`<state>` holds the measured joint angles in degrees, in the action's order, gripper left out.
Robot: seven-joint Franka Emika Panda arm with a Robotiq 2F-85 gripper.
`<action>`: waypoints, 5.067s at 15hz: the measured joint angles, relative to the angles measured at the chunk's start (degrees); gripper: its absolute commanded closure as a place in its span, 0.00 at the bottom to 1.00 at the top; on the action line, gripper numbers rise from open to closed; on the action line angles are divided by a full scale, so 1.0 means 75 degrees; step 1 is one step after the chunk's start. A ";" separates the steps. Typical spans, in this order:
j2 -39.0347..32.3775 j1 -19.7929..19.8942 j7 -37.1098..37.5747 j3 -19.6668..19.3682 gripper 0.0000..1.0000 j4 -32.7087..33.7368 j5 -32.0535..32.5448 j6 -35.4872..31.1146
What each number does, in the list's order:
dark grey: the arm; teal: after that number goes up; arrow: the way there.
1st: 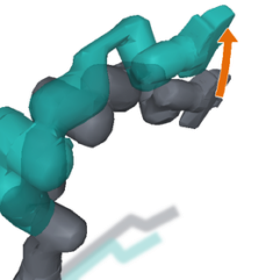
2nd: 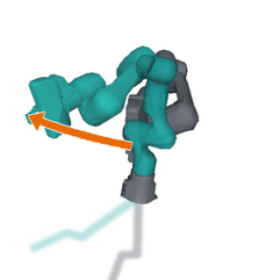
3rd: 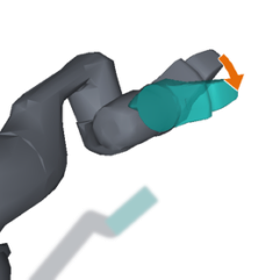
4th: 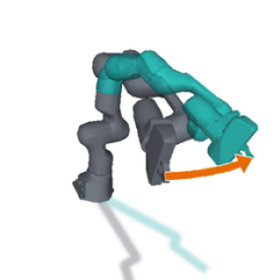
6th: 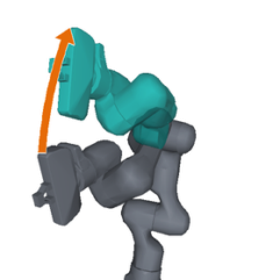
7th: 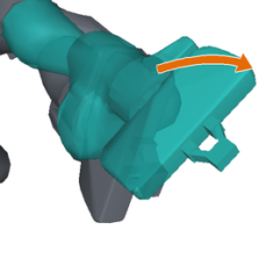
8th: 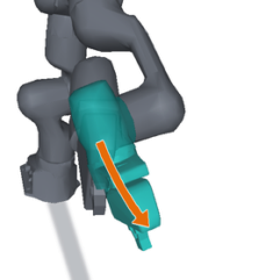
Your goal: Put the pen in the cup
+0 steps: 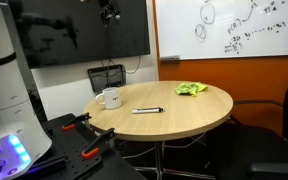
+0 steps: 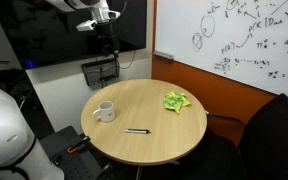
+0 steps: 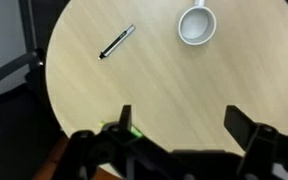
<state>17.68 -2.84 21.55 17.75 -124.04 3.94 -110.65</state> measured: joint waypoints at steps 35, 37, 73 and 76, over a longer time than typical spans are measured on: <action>-0.4172 0.0605 0.4181 -0.2895 0.00 -0.1162 -0.0563 -0.3294; -0.4176 0.0603 0.4135 -0.2908 0.00 -0.1211 -0.0564 -0.3482; -0.5200 -0.1915 0.7643 -0.4241 0.94 -0.0478 -0.0627 -0.2541; -0.4824 -0.1996 0.9432 -0.3981 0.94 -0.0037 0.0161 -0.1234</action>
<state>-18.50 -17.81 92.29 -12.11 -124.32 5.15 -119.90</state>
